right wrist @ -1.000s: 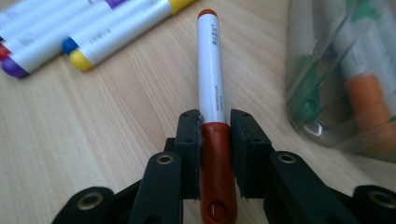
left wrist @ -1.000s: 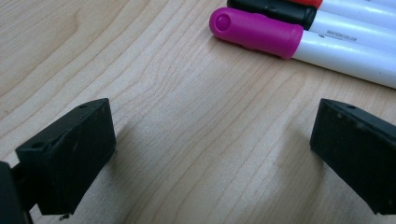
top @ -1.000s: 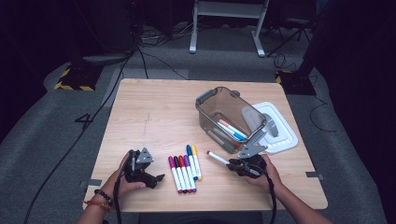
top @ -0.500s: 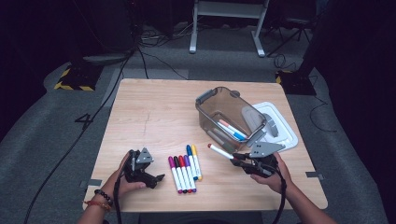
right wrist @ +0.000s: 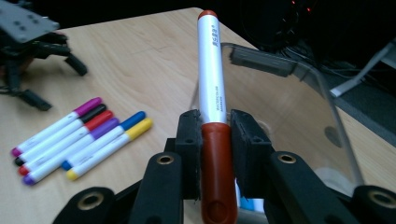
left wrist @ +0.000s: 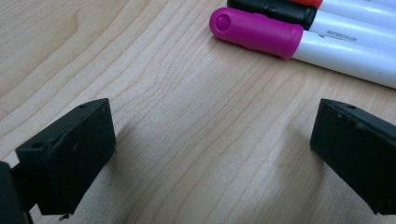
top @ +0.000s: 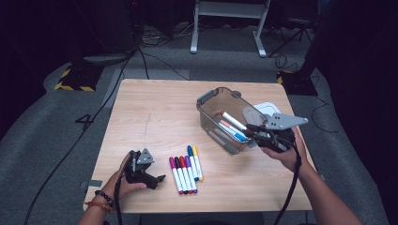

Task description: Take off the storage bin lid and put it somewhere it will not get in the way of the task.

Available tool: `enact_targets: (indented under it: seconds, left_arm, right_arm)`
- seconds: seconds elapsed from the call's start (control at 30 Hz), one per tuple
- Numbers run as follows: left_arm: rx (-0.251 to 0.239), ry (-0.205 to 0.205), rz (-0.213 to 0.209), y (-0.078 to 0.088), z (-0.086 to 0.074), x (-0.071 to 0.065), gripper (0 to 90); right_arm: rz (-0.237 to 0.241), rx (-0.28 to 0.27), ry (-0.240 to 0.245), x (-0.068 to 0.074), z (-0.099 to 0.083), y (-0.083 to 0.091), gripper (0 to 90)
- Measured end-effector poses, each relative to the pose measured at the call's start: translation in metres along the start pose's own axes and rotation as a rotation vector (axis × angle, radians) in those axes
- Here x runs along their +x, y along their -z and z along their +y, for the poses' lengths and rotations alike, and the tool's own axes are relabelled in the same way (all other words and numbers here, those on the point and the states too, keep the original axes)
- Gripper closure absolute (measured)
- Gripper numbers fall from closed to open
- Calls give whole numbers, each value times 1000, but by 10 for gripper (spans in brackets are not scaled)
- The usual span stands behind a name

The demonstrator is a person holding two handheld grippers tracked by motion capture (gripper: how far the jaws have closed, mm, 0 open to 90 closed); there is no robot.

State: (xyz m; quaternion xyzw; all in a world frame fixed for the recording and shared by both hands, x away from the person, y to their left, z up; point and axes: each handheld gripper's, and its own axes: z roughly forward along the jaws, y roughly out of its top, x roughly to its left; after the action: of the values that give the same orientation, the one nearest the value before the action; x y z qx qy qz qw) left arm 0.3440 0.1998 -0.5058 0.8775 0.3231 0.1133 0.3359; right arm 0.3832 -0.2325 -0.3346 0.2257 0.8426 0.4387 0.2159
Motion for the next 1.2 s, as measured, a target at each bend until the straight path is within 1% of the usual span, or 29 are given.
enact_targets:
  seconds: [0.07, 0.2, 0.23, 0.27, 0.3, 0.33, 0.4, 0.47, 0.5, 0.57, 0.67, 0.77, 0.8, 0.83, 0.87, 0.9, 0.93, 1.0, 1.07, 1.1, 1.13, 1.2]
  left_arm:
    - [0, 0, 0, 0, 0, 0, 4]
    - [0, 0, -1, 0, 0, 0, 4]
    - [0, 0, -1, 0, 0, 0, 4]
    - [1, 1, 0, 0, 0, 0, 4]
    - [0, 1, 0, 0, 0, 0, 4]
    - [1, 1, 0, 0, 0, 0, 4]
    - [0, 0, 0, 0, 0, 0, 4]
    - [0, 0, -1, 0, 0, 0, 4]
    - [1, 0, -1, 0, 0, 0, 4]
    - [1, 1, 0, 0, 0, 0, 4]
    - [0, 0, 0, 0, 0, 0, 4]
    - [0, 0, 1, 0, 0, 0, 4]
    - [1, 0, 0, 0, 0, 0, 4]
    - [1, 1, 0, 0, 0, 0, 4]
    - [0, 1, 0, 0, 0, 0, 4]
    - [-1, 1, 0, 0, 0, 0, 4]
    - [0, 0, -1, 0, 0, 0, 4]
    - [1, 0, -1, 0, 0, 0, 4]
    - [1, 0, -1, 0, 0, 0, 4]
    - [1, 1, -1, 0, 0, 0, 3]
    - [1, 0, -1, 0, 0, 0, 4]
    - [1, 1, -1, 0, 0, 0, 4]
  right_arm:
    - [-9, 16, -18, -10, 4, -7, 745]
    - [-38, 69, -31, -27, 9, -28, 745]
    - [-41, 81, -43, -31, 10, -34, 746]
    - [-33, 90, -60, -35, 10, -40, 745]
    - [-33, 100, -66, -37, 10, -45, 745]
    - [-45, 122, -70, -40, 10, -53, 745]
    - [-39, 140, -83, -44, 11, -64, 745]
    - [-44, 164, -81, -46, 12, -75, 745]
    - [-37, 173, -84, -47, 13, -80, 745]
    - [-38, 196, -77, -47, 15, -88, 745]
    - [-29, 241, -89, -48, 16, -103, 745]
    - [-22, 276, -92, -48, 16, -113, 745]
    - [-18, 291, -92, -47, 16, -116, 745]
    - [-1, 315, -98, -47, 16, -120, 745]
    - [2, 339, -98, -46, 15, -123, 745]
    - [-2, 355, -87, -45, 15, -125, 745]
    - [12, 376, -76, -43, 16, -127, 745]
    - [20, 386, -75, -41, 17, -129, 745]
    - [34, 402, -90, -39, 16, -129, 745]
    - [31, 415, -89, -37, 16, -129, 745]
    - [33, 421, -79, -35, 16, -129, 745]
    - [70, 425, -74, -29, 14, -127, 745]
